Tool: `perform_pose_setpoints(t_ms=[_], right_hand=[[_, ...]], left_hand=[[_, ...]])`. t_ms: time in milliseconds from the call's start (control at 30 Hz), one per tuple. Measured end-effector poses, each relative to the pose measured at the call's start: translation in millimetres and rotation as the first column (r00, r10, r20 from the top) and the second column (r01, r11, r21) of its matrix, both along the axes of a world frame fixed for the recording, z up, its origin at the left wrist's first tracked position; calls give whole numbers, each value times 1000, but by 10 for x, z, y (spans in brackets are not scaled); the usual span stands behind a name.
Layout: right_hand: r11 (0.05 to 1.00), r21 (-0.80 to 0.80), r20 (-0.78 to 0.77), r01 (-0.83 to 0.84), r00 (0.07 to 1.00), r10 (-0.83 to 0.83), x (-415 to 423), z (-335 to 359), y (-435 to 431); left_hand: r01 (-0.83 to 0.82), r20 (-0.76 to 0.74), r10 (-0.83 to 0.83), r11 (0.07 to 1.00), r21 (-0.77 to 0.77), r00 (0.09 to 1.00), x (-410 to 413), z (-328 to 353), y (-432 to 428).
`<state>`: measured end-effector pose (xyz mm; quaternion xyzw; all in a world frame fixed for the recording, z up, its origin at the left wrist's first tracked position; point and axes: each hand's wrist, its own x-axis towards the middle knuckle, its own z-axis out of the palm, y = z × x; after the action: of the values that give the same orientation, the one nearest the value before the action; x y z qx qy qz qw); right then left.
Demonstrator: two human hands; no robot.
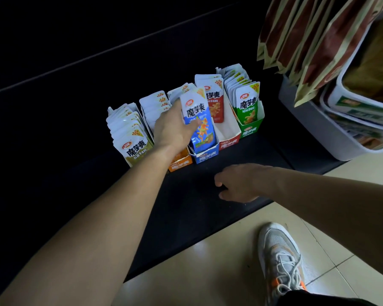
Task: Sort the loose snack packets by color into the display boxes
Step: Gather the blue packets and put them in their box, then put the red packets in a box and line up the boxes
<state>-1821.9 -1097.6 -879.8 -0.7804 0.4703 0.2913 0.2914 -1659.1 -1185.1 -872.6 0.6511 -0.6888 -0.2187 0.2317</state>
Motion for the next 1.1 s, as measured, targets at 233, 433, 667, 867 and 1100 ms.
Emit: perform_pose_setpoints(t_ms=[233,433,667,867,1100], right_hand=[[1000,3,-9,-1,1000,1,-27,-84,45],[1000,-5,10,-2,1000,3,-28,-89,42],[1000,-19,29,-3,1000,4,0,-41,26],[992,-124,59,-4,998,11,161,192,-18],[929,-355,301,107,954,6,695,513,-129]], left_hand=[[-49,41,51,997,-52,998,-40,-310,331],[-7,-34,3,994,-111,999,-62,-269,280],[166,140,-140,966,-200,980,-50,-201,227],[226,258,-205,973,-55,944,43,42,236],[263,432,-282,959,103,857,965,615,673]])
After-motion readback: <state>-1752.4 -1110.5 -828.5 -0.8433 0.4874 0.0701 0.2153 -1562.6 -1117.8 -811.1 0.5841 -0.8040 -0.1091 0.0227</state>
